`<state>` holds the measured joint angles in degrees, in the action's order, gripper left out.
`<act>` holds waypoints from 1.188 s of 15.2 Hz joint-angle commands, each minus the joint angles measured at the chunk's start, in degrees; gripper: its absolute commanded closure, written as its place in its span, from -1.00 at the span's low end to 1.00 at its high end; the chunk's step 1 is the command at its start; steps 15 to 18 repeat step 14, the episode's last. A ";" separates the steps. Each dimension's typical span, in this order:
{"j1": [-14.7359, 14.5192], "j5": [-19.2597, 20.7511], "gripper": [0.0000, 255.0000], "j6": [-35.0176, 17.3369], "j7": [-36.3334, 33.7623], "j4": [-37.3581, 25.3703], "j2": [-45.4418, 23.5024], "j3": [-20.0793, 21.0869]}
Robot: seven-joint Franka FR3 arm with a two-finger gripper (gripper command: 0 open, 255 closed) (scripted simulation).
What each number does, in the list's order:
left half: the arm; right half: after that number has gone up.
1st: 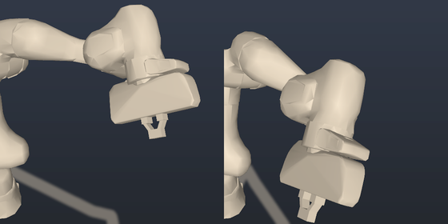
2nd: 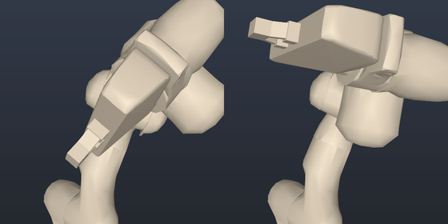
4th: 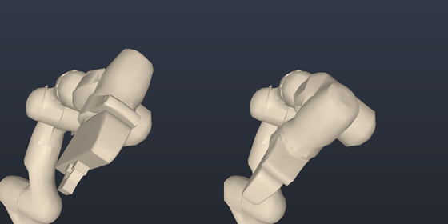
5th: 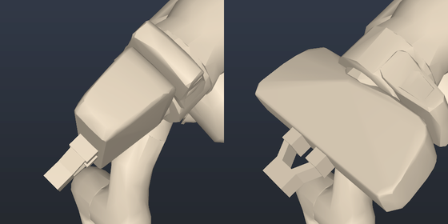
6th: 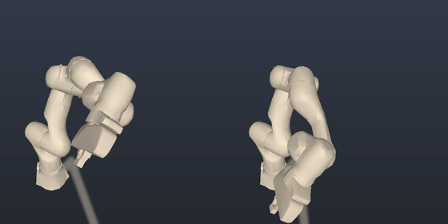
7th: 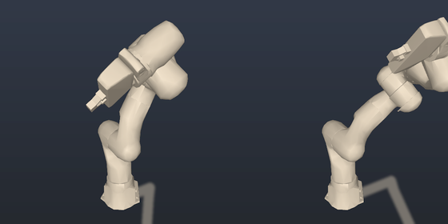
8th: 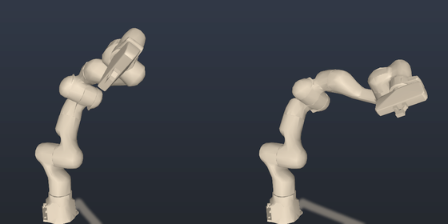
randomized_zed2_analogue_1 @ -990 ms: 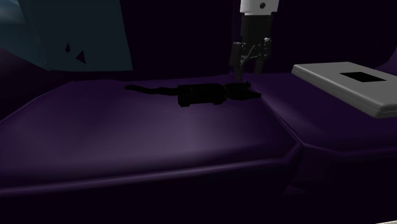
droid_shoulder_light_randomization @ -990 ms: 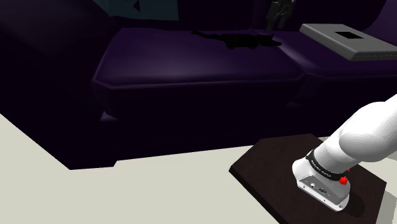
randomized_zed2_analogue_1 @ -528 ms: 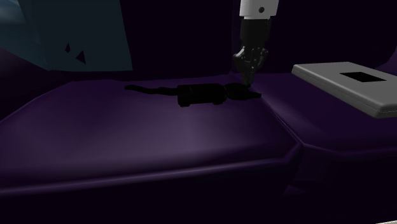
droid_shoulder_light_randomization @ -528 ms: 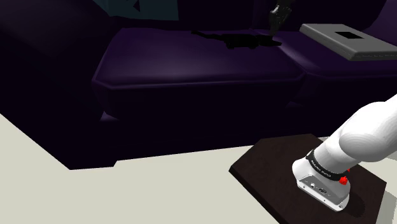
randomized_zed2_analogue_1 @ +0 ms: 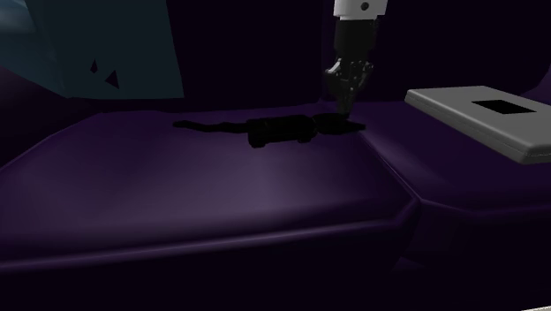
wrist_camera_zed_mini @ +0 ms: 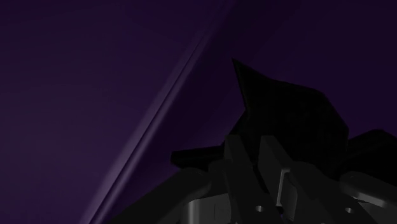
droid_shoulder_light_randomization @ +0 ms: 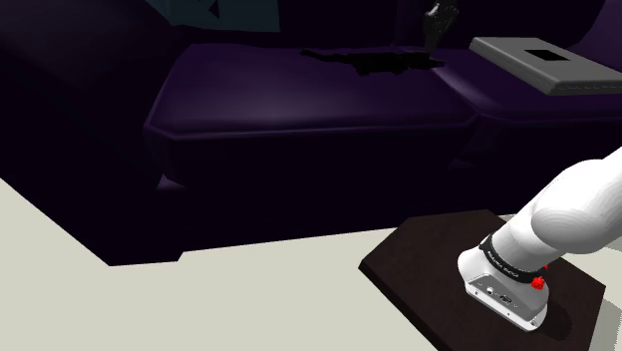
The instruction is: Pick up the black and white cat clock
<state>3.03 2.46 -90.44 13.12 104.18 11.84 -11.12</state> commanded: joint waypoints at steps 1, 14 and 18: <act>-0.04 -0.08 1.00 1.60 0.02 -1.93 -0.31 0.03; -0.09 -0.60 1.00 10.72 0.52 -14.06 -3.36 -0.12; -0.09 -0.60 1.00 10.72 0.52 -14.06 -3.36 -0.12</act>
